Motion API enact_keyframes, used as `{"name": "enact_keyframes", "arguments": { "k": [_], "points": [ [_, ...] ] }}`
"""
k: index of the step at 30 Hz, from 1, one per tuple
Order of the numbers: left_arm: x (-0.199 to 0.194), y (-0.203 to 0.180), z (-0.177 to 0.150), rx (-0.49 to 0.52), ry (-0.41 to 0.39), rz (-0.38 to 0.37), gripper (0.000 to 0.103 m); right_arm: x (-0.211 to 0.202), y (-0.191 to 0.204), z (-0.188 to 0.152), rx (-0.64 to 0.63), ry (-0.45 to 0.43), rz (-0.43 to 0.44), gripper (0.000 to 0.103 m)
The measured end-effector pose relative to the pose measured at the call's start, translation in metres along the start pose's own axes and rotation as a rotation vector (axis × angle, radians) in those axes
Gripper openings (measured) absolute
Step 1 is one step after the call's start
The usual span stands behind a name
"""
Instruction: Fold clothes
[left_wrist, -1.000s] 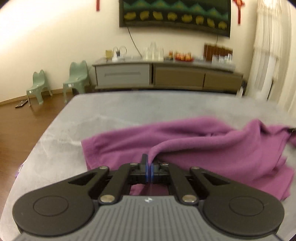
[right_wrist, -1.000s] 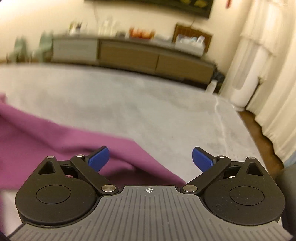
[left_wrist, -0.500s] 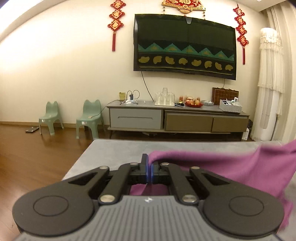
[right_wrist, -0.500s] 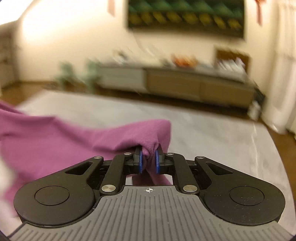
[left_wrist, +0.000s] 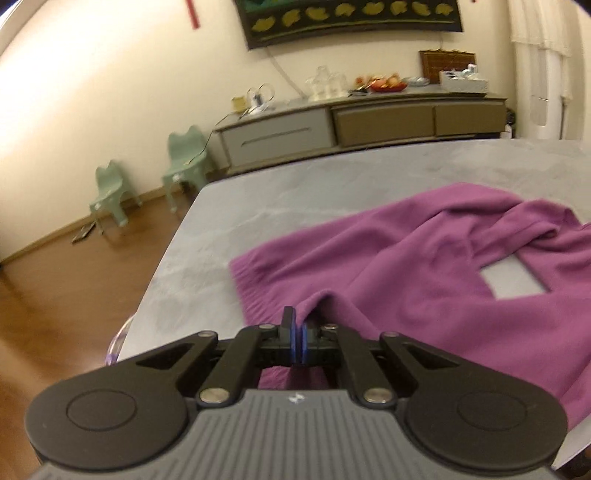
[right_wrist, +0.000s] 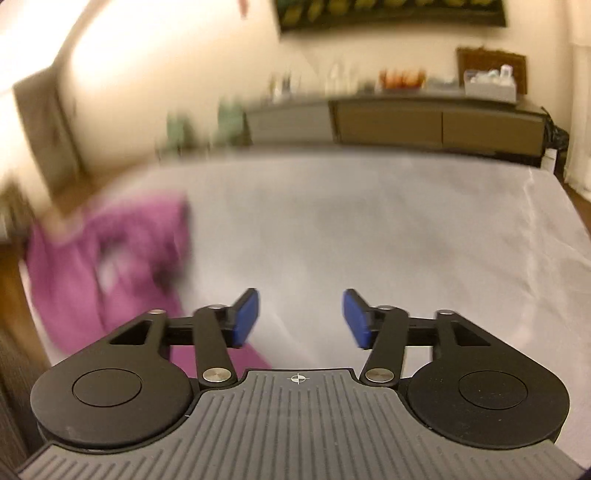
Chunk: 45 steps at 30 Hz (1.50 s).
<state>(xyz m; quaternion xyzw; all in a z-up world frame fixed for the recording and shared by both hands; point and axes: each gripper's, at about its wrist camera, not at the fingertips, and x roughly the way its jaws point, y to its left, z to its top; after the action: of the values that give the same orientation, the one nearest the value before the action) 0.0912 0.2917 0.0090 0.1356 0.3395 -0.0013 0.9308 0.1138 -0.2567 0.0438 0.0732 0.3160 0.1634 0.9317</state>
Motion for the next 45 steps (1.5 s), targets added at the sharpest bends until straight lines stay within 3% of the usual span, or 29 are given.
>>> {"name": "enact_keyframes", "arguments": {
  "k": [3, 9, 12, 13, 14, 16, 18, 19, 21, 22, 23, 24, 25, 27, 30, 32, 33, 38, 40, 41, 42, 43, 45],
  "points": [
    [0.006, -0.014, 0.008, 0.011, -0.01, 0.008, 0.006, 0.046, 0.055, 0.008, -0.067, 0.047, 0.089, 0.067],
    [0.009, -0.021, 0.016, -0.012, -0.025, 0.029, 0.01, 0.141, 0.153, -0.015, -0.245, 0.319, 0.192, 0.067],
    [0.01, -0.017, 0.016, -0.012, -0.028, 0.034, 0.01, 0.162, 0.164, -0.027, -0.287, 0.374, 0.193, 0.042],
    [0.01, -0.015, 0.016, -0.013, -0.028, 0.036, 0.01, 0.163, 0.164, -0.026, -0.313, 0.358, 0.157, 0.02],
    [0.007, -0.01, 0.016, -0.026, -0.037, 0.034, 0.01, 0.16, 0.167, -0.021, -0.357, 0.32, 0.088, 0.006],
    [0.001, 0.0, 0.016, -0.053, -0.055, 0.029, 0.013, 0.152, 0.172, -0.01, -0.48, 0.225, -0.103, 0.0],
    [-0.007, 0.012, 0.015, -0.081, -0.077, 0.014, 0.018, 0.136, 0.176, 0.006, -0.677, 0.066, -0.428, 0.0],
    [-0.011, 0.017, 0.013, -0.088, -0.087, -0.005, 0.019, 0.121, 0.173, 0.016, -0.683, 0.002, -0.487, 0.0],
    [-0.019, 0.026, 0.008, -0.092, -0.104, -0.035, 0.027, 0.094, 0.162, 0.031, -0.57, -0.086, -0.429, 0.0],
    [-0.022, 0.029, 0.005, -0.09, -0.11, -0.047, 0.034, 0.089, 0.154, 0.031, -0.473, -0.085, -0.347, 0.01],
    [-0.025, 0.033, 0.002, -0.088, -0.117, -0.058, 0.05, 0.091, 0.143, 0.029, -0.357, -0.048, -0.227, 0.014],
    [-0.027, 0.034, 0.001, -0.08, -0.119, -0.061, 0.061, 0.092, 0.132, 0.026, -0.24, -0.011, -0.107, 0.038],
    [-0.029, 0.033, -0.001, -0.066, -0.121, -0.061, 0.065, 0.1, 0.127, 0.02, -0.174, 0.04, -0.021, 0.074],
    [-0.028, 0.029, -0.001, -0.047, -0.124, -0.049, 0.085, 0.132, 0.13, 0.002, -0.153, 0.174, 0.077, 0.087],
    [-0.028, 0.023, -0.001, -0.023, -0.133, -0.033, 0.089, 0.166, 0.146, -0.023, -0.245, 0.303, 0.11, 0.081],
    [-0.028, 0.023, 0.002, -0.028, -0.153, -0.005, 0.089, 0.159, 0.157, -0.018, -0.366, 0.212, -0.022, 0.047],
    [-0.029, 0.027, 0.003, -0.057, -0.166, 0.004, 0.089, 0.153, 0.162, -0.012, -0.432, 0.153, -0.109, 0.011],
    [-0.029, 0.059, 0.01, -0.279, -0.225, 0.009, 0.089, 0.118, 0.189, 0.013, -0.752, -0.163, -0.519, 0.011],
    [-0.016, 0.07, 0.011, -0.376, -0.201, -0.014, 0.09, 0.092, 0.203, 0.002, -0.88, -0.304, -0.563, 0.012],
    [-0.003, 0.072, 0.012, -0.401, -0.171, -0.019, 0.09, 0.088, 0.207, -0.011, -0.941, -0.316, -0.554, 0.013],
    [0.009, 0.073, 0.013, -0.427, -0.14, -0.024, 0.09, 0.092, 0.207, -0.024, -0.978, -0.251, -0.526, 0.021],
    [0.022, 0.074, 0.014, -0.452, -0.11, -0.029, 0.09, 0.106, 0.205, -0.037, -0.986, -0.105, -0.476, 0.028],
    [0.048, 0.073, 0.019, -0.472, -0.048, -0.029, 0.09, 0.132, 0.191, -0.068, -1.001, 0.151, -0.385, 0.033]
  ]
}}
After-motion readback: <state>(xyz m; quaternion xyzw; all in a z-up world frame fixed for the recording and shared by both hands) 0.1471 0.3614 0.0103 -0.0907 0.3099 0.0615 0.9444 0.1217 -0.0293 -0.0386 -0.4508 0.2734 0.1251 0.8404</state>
